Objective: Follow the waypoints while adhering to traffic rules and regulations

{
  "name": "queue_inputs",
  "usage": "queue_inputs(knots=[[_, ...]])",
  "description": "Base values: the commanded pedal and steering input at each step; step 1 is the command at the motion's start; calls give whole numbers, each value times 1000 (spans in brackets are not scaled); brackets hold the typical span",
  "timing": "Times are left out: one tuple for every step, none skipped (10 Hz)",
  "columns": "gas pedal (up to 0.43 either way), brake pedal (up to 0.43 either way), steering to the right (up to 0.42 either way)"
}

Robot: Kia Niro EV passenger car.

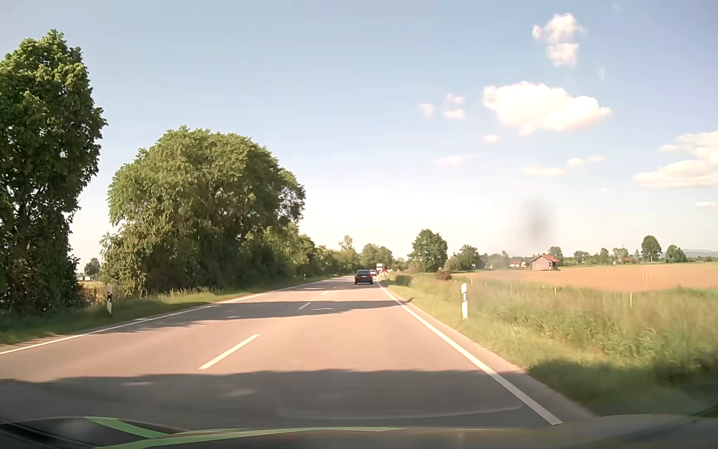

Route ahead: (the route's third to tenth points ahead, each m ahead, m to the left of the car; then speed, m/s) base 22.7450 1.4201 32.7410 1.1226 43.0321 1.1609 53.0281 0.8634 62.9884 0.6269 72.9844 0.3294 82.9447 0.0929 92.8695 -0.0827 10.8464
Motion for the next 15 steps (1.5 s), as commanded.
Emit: queue_inputs(knots=[[130, 0, -1], [130, 0, -1], [130, 0, -1], [130, 0, -1], [130, 0, -1], [130, 0, -1], [130, 0, 0], [130, 0, 0], [130, 0, 0], [130, 0, 0], [130, 0, 0], [130, 0, 0], [130, 0, 0], [130, 0, 0], [130, 0, 1]])
